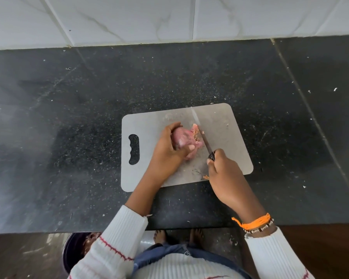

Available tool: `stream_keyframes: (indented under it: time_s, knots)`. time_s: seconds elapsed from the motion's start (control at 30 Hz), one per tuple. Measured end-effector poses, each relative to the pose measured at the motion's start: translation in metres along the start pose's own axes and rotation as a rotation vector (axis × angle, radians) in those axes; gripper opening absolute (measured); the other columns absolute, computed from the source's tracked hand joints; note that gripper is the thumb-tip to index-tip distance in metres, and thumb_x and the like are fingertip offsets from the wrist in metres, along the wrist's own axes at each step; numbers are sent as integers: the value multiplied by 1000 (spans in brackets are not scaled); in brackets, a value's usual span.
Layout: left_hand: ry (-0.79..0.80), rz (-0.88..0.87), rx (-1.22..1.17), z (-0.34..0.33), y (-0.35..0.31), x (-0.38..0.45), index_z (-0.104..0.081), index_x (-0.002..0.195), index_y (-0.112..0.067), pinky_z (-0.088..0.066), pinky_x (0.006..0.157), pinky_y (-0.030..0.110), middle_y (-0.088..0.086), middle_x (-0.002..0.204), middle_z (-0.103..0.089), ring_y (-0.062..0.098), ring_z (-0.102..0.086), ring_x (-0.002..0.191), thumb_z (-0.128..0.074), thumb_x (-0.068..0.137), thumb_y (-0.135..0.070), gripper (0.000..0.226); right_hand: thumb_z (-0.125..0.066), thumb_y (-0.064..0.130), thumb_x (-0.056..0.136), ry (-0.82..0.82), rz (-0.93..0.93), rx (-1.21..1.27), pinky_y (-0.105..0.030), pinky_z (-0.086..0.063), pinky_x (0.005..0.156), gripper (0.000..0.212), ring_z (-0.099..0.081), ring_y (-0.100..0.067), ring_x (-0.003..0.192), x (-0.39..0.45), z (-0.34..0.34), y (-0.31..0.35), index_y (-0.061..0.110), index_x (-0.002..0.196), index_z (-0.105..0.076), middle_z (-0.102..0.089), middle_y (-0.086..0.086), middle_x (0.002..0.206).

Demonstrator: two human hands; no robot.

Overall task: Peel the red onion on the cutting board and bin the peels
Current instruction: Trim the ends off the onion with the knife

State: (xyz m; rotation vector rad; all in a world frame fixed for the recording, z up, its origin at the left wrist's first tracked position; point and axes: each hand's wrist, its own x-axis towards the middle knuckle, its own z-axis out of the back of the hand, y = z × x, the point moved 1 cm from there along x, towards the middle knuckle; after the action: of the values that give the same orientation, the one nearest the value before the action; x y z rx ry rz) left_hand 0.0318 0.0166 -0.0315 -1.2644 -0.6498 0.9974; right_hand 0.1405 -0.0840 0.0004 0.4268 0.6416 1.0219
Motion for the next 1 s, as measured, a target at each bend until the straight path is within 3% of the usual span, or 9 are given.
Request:
stream_keyframes:
  time_s: [0.1,0.17,0.3,0.37,0.43,0.53,0.67,0.83,1.0]
  knots:
    - [-145,-192,154,-6,2,-1,-44,126,-18,-38,101,22,-12,115,-43,11,-45,115,-78,66,-3,71,-35,22,100,-40,25,18,-22,-27,46,10,-43,-9,56,-1,3,3,16,91,-36,-43,4,67]
    - [-172,-222,185,-5,2,-1,-42,120,-25,-39,101,24,-20,111,-37,14,-43,115,-81,62,-5,73,-35,22,100,-28,46,6,-22,-28,46,10,-43,-10,57,-2,2,6,16,92,-36,-42,5,67]
    - [-100,-160,93,-2,6,-4,-35,111,-39,-41,101,37,-15,113,-39,16,-42,117,-68,76,-39,48,-35,21,99,21,84,-31,-21,-27,46,9,-45,-13,61,-5,-5,7,16,92,-34,-41,6,68]
    - [-111,-115,81,-4,6,-6,-35,113,-34,-39,102,41,-14,114,-40,14,-39,117,-51,86,-44,33,-34,22,99,2,96,-35,-22,-29,47,9,-48,-16,64,-7,-7,9,17,92,-33,-41,7,68]
    - [-151,-130,119,-7,7,-6,-35,116,-24,-35,104,38,-10,115,-40,11,-36,116,-48,92,-37,30,-34,22,99,-54,108,-19,-23,-27,46,9,-47,-17,61,-11,-7,12,17,92,-33,-41,6,67]
    - [-182,-190,200,-13,6,-7,-36,122,-15,-29,100,23,-4,122,-38,7,-32,112,-40,91,-42,41,-33,21,99,-68,131,-47,-21,-24,45,10,-48,-18,61,-16,-9,16,18,90,-31,-40,6,67]
    - [-211,-236,259,-18,8,-5,-38,123,-6,-24,93,9,-1,119,-38,3,-30,105,-37,93,-35,41,-35,18,99,-34,62,-91,-28,-38,57,7,-61,-26,77,-20,-12,20,18,93,-31,-54,-5,80]
    - [-269,-249,278,-23,10,-2,-39,119,-5,-26,89,16,-1,115,-38,3,-29,101,-34,92,-38,43,-37,12,97,31,-47,-158,-30,-43,68,12,-61,-26,92,-24,-7,36,18,95,-27,-58,-8,98]
    - [-284,-291,289,-23,13,-3,-39,120,-3,-29,90,17,4,116,-40,8,-32,103,-33,92,-37,45,-26,10,98,77,-62,-97,-31,-32,69,8,-55,-29,96,-4,0,46,13,101,-33,-55,-10,102]
